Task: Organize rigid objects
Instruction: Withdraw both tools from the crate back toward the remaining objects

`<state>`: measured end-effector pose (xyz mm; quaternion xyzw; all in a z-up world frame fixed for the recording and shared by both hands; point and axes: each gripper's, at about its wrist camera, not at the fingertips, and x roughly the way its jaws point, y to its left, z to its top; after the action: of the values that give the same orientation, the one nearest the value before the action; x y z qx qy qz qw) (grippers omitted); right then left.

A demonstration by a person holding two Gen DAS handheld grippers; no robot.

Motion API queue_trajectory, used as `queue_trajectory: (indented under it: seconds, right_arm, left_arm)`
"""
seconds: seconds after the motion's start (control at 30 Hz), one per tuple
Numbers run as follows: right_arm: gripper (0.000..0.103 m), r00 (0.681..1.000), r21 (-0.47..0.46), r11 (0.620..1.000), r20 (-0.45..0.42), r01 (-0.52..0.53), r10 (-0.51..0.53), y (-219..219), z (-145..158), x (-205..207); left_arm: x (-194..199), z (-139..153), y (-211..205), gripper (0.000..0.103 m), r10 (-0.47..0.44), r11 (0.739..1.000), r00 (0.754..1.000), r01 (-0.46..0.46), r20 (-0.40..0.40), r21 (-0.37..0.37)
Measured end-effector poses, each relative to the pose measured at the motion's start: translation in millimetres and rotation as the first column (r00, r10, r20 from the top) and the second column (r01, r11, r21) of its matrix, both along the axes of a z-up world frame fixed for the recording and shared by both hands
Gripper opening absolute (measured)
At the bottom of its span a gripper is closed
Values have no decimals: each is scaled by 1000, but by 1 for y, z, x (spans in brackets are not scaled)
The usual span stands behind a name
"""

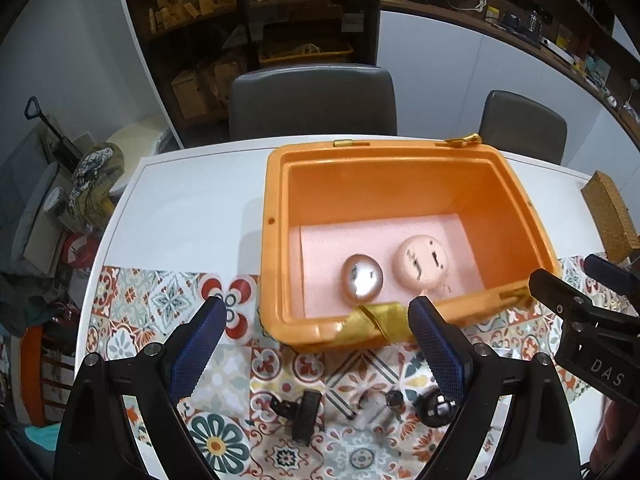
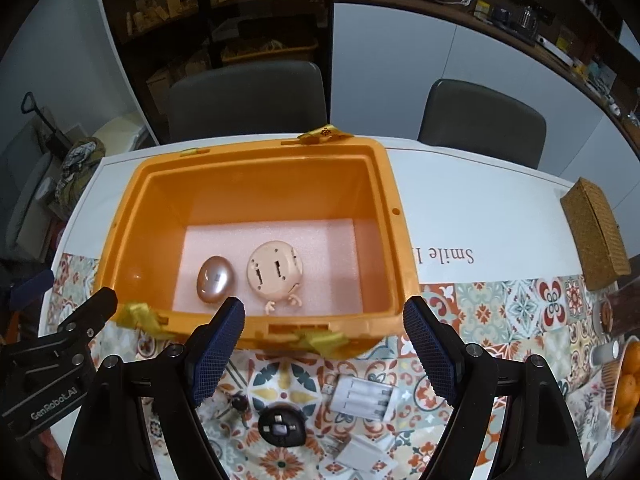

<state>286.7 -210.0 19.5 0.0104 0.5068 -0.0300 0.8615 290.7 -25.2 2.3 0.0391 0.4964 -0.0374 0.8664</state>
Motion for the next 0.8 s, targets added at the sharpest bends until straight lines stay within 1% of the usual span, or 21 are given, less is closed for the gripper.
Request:
queue_trajectory:
  seconds: [0.13, 0.27, 0.47, 0.53, 0.67, 0.8]
  right_arm:
    - [82, 1000, -8, 1000, 27, 14, -14, -2, 5, -15]
    - [82, 999, 1, 1000, 33, 23, -23, -7, 6, -28]
    - [82, 998, 5, 999, 51, 45, -45, -12, 7, -49]
    - [82, 997, 11, 999, 50, 53, -53, -15, 7, -57]
    - [82, 997, 31, 998, 46, 59, -60, -20, 3, -71]
    - [82, 996, 46, 996, 42, 79, -81, -24, -2, -85]
  left_arm:
    - [-10, 2, -2, 93, -4, 1000, 1000, 4, -2, -14]
    - [-19, 2, -4, 93, -13, 999, 1000, 13, -10, -30]
    - [-38, 1, -8, 93, -16, 1000, 1000, 17, 4, -21]
    - [-44, 1, -8, 93, -6, 1000, 1000, 6, 7, -29]
    - [-55, 3, -8, 93, 8, 1000, 1000, -8, 28, -17]
    - [-67, 4, -13, 93, -4, 1000, 999, 4, 47, 0]
